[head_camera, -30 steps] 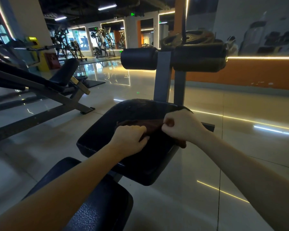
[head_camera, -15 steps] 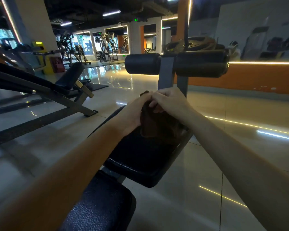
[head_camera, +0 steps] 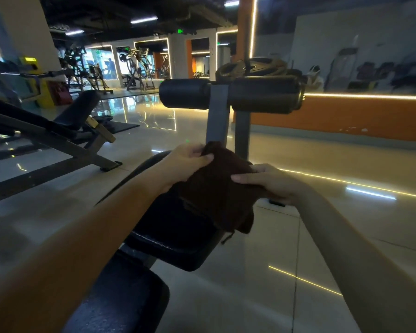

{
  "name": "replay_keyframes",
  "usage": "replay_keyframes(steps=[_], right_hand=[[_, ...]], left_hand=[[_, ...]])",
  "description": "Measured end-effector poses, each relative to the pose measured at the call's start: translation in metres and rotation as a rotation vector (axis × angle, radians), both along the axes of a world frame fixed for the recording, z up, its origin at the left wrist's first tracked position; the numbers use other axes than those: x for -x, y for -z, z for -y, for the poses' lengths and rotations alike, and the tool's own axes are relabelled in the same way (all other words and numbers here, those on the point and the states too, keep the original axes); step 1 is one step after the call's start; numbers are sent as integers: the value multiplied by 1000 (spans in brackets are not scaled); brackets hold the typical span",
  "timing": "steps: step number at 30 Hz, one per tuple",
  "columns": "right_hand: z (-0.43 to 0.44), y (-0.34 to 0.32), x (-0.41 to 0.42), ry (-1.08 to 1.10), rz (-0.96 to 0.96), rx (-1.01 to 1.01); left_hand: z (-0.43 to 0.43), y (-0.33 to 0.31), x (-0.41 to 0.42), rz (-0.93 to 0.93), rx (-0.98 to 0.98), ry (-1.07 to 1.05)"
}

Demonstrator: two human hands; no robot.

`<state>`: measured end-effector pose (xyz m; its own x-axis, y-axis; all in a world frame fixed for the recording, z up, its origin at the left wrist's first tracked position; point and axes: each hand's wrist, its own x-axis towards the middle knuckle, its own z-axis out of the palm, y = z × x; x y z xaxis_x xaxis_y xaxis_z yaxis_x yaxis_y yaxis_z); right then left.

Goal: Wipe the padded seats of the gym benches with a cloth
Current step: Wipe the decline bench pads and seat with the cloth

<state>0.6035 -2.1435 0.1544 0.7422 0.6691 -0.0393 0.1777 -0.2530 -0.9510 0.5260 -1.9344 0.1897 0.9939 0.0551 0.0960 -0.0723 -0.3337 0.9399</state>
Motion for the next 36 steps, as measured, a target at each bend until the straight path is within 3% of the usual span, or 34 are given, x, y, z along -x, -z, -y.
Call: replay_keyframes(steps=[3,4,6,7,9,14,18,22,25,28,32,36], right_hand=[[11,23,-14,316,-136,-263],[13,29,-18,447,-164,-360],[17,38,-22,675,-104,-456],[17,43,-24,753,-27,-439],[12,53,-27,845,158,-343],[-12,70,-42,1002,309,-375],[-31,104,-39,797,417,-306],[-24,137,-47,619,410,-412],[-18,140,-64,661,516,-209],[-28,135,-75,635,550,-173],[-45,141,-61,644,555,-275],[-57,160,-14,556,692,-402]], left_hand=[[17,20,-17,22,-65,-58],[22,27,-23,41,-150,-75],[29,41,-33,62,-504,-80],[32,47,-36,56,-682,-65],[32,59,-41,27,-852,-27],[22,72,-53,-6,-904,85],[13,78,-61,-57,-911,162],[3,82,-67,-80,-911,181],[-2,82,-71,-74,-875,160],[-6,76,-73,-85,-850,196],[-9,73,-73,-91,-833,193],[-12,70,-76,-106,-825,218]])
